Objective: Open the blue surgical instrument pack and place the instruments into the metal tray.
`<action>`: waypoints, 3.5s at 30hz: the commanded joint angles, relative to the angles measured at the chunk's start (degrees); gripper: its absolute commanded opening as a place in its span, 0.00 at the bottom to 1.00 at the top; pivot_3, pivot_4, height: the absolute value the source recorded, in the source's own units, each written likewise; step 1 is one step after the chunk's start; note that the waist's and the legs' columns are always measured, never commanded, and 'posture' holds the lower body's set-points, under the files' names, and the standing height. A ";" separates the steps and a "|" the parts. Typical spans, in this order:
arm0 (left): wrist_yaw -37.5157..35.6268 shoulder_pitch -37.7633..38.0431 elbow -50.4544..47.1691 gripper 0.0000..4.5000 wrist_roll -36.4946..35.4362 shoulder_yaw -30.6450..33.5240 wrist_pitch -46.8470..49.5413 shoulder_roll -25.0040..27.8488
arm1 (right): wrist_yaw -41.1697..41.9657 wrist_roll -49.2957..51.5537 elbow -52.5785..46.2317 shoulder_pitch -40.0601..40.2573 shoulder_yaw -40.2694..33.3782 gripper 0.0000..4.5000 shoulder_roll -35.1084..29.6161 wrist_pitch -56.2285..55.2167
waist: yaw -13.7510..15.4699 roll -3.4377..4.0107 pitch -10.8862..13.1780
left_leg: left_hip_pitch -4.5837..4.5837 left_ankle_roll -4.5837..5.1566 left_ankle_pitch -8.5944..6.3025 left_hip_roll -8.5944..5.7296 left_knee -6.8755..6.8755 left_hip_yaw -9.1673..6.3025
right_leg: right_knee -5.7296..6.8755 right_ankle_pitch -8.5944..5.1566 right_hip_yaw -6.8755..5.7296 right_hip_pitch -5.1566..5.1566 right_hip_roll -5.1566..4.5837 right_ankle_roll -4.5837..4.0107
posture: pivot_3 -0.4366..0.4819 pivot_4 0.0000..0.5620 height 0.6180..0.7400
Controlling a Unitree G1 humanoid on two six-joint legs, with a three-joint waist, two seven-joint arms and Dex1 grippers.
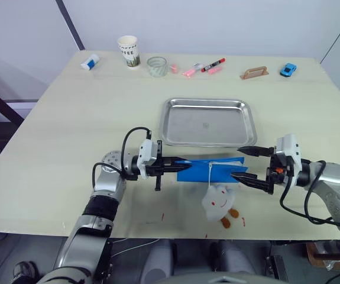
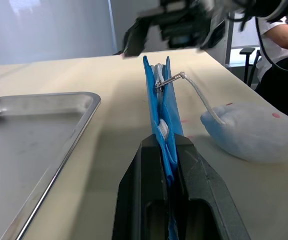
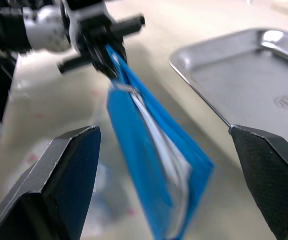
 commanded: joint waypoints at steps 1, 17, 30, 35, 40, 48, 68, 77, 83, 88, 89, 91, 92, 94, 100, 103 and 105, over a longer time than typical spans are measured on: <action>-0.41 0.28 -2.59 0.00 -0.26 -0.64 0.53 -0.05 | 3.42 -1.73 3.80 -2.26 0.25 0.99 -0.41 -4.56 | 0.00 0.00 0.00 | 0.00 0.00 0.00 0.00 0.01 0.01 | 0.00 0.00 0.00 0.00 -0.01 0.00 | 0.48 0.27 1.00; 0.80 0.67 -6.10 0.00 -0.24 -0.90 3.03 0.63 | 8.44 -4.01 9.05 -6.47 2.98 0.46 1.37 -7.71 | -0.03 0.01 0.00 | 0.01 0.00 0.00 -0.01 0.01 0.00 | 0.04 0.00 0.01 0.00 -0.02 0.00 | 0.48 0.27 1.00; 0.18 -0.35 -4.21 0.00 -0.45 -0.53 2.94 0.86 | 8.88 -4.40 9.14 -5.83 2.90 0.46 1.68 -9.62 | -0.04 0.01 0.01 | 0.02 -0.01 0.00 -0.01 0.02 0.00 | 0.05 0.00 0.01 0.00 -0.02 0.00 | 0.48 0.27 1.00; -0.06 -0.20 -3.63 0.00 -0.54 -0.28 2.71 1.04 | 8.58 -4.00 8.94 -4.70 2.24 0.46 1.83 -10.59 | -0.04 0.01 0.01 | 0.01 -0.01 0.00 -0.01 0.02 0.01 | 0.05 0.00 0.01 0.00 -0.02 0.00 | 0.48 0.27 1.00; 0.01 -0.11 -2.99 0.00 -0.58 -0.09 2.59 1.00 | 7.96 -3.86 9.15 -3.36 1.86 0.46 2.44 -11.90 | -0.04 0.01 0.00 | 0.02 -0.01 0.00 -0.01 0.02 0.00 | 0.06 0.00 0.01 0.00 -0.02 0.00 | 0.48 0.27 1.00; -0.31 0.18 -2.20 0.00 -0.66 -0.16 1.83 0.93 | 7.13 -3.16 8.93 -2.69 1.21 0.46 3.32 -12.34 | -0.09 0.01 0.00 | 0.04 -0.01 0.01 -0.01 0.02 0.01 | 0.08 0.00 0.01 0.00 -0.02 0.00 | 0.48 0.27 1.00; -0.18 1.45 -4.50 0.00 -4.80 1.68 9.21 2.90 | 7.53 -2.50 9.89 -2.97 1.48 0.01 3.67 -11.89 | -0.17 0.01 0.00 | 0.08 -0.01 0.00 -0.01 0.01 0.02 | 0.12 0.00 0.03 0.00 -0.01 0.00 | 0.48 0.27 1.00; 4.13 6.07 -15.77 0.80 -11.17 8.71 24.17 11.72 | 8.29 -2.62 11.35 -4.15 1.32 0.00 2.74 -12.03 | -0.01 0.03 0.02 | 0.06 -0.01 0.00 0.03 0.02 -0.02 | 0.13 0.00 0.01 -0.01 -0.04 0.00 | 0.48 0.27 1.00; 6.03 11.38 -27.57 0.99 -16.81 11.90 34.88 17.72 | 9.07 -2.83 13.35 -5.31 1.11 0.00 2.49 -12.40 | -0.04 0.06 0.04 | 0.07 -0.01 0.00 0.06 0.01 -0.03 | 0.13 0.00 0.01 -0.01 -0.04 0.00 | 0.48 0.27 1.00; 8.02 14.94 -36.75 0.99 -20.01 12.46 40.42 20.33 | 9.82 -2.86 14.77 -6.23 0.89 0.00 2.35 -12.60 | 0.00 0.06 0.05 | 0.08 -0.01 0.00 0.06 0.01 -0.02 | 0.13 0.00 0.02 -0.01 -0.05 0.00 | 0.48 0.27 1.00; 8.55 15.54 -38.23 0.99 -20.42 12.31 41.19 20.50 | 9.90 -2.88 14.99 -6.38 0.87 0.00 2.38 -12.61 | 0.00 0.07 0.05 | 0.08 -0.01 0.00 0.06 0.00 -0.01 | 0.12 0.00 0.04 -0.01 -0.05 0.00 | 0.48 0.27 1.00; 9.38 16.86 -40.96 0.99 -19.57 10.50 41.75 20.63 | 10.04 -3.05 15.62 -6.75 0.94 0.00 2.49 -12.82 | 0.00 0.07 0.05 | 0.09 -0.01 0.00 0.06 0.00 -0.01 | 0.12 0.00 0.05 -0.01 -0.05 0.00 | 0.48 0.27 1.00; 9.63 17.32 -42.02 0.99 -19.29 9.56 42.44 20.90 | 10.14 -3.11 15.92 -6.88 0.95 0.00 2.51 -12.94 | 0.00 0.06 0.05 | 0.09 -0.01 0.00 0.06 0.00 0.00 | 0.12 0.00 0.05 -0.01 -0.05 0.00 | 0.48 0.27 1.00; 12.99 17.01 -44.33 0.99 -17.59 6.51 45.51 21.15 | 9.96 -3.20 15.91 -7.06 1.13 0.00 2.67 -12.83 | 0.07 0.07 0.05 | 0.09 -0.01 0.00 0.05 0.00 0.02 | 0.11 0.00 0.05 0.00 -0.04 0.00 | 0.48 0.27 1.00; 15.85 13.35 -45.84 0.99 -17.39 -0.24 49.38 18.09 | 9.75 -3.08 15.16 -6.68 1.00 0.00 2.40 -12.16 | 0.05 0.07 0.05 | 0.09 -0.01 0.00 0.02 0.01 0.04 | 0.12 0.00 0.07 0.00 -0.03 0.00 | 0.48 0.27 1.00; 17.08 12.02 -45.01 0.99 -15.22 -3.35 49.53 16.82 | 9.43 -3.06 14.53 -6.40 1.00 0.00 2.31 -11.75 | -0.07 0.07 0.05 | 0.09 -0.01 0.00 0.01 0.01 0.06 | 0.12 0.00 0.09 0.00 -0.04 0.00 | 0.48 0.27 1.00; 17.57 11.29 -44.35 0.99 -14.32 -5.16 49.19 15.52 | 9.19 -3.05 14.03 -6.33 1.07 0.00 2.29 -11.44 | -0.05 0.07 0.05 | 0.10 -0.01 0.00 0.02 0.00 0.05 | 0.12 0.00 0.09 0.00 -0.02 0.00 | 0.48 0.27 1.00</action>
